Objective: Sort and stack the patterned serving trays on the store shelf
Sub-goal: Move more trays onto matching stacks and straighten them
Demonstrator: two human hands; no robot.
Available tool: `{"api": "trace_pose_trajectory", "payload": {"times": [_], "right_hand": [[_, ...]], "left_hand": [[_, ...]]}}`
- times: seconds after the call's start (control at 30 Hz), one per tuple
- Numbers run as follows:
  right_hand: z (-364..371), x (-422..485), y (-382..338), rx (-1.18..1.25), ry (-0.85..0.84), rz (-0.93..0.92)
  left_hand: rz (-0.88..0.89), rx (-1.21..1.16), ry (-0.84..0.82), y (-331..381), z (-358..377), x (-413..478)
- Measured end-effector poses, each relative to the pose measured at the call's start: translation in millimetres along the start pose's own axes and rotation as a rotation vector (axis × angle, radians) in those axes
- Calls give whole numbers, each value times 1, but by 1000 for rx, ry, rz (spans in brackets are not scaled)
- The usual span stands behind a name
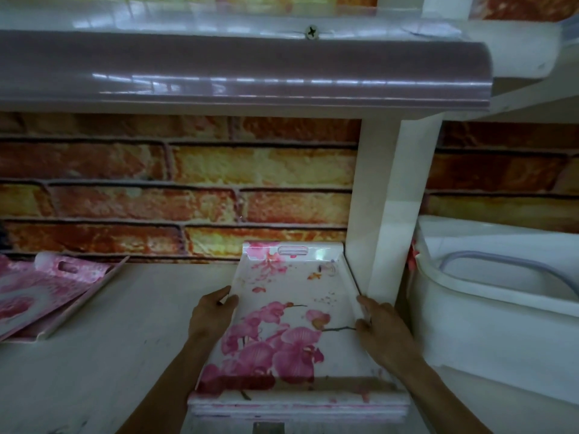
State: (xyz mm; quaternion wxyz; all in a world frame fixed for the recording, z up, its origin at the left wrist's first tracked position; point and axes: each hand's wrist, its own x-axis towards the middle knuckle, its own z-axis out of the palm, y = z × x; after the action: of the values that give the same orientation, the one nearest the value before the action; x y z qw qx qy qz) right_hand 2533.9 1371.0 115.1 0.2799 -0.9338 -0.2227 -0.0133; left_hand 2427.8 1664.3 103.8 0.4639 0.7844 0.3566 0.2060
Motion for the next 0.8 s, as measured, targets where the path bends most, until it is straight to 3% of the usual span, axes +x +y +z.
{"api": "trace_pose_trajectory", "payload": {"times": [0.43, 0.67, 0.8], "right_hand": [[11, 5, 3, -21, 17, -14], [13, 7, 5, 8, -8, -3], [15, 6, 7, 28, -8, 8]], "left_hand": [[-4, -229, -38, -2, 4, -2], [-60, -356, -207, -11, -10, -8], [-29, -379, -199, -15, -13, -18]]}}
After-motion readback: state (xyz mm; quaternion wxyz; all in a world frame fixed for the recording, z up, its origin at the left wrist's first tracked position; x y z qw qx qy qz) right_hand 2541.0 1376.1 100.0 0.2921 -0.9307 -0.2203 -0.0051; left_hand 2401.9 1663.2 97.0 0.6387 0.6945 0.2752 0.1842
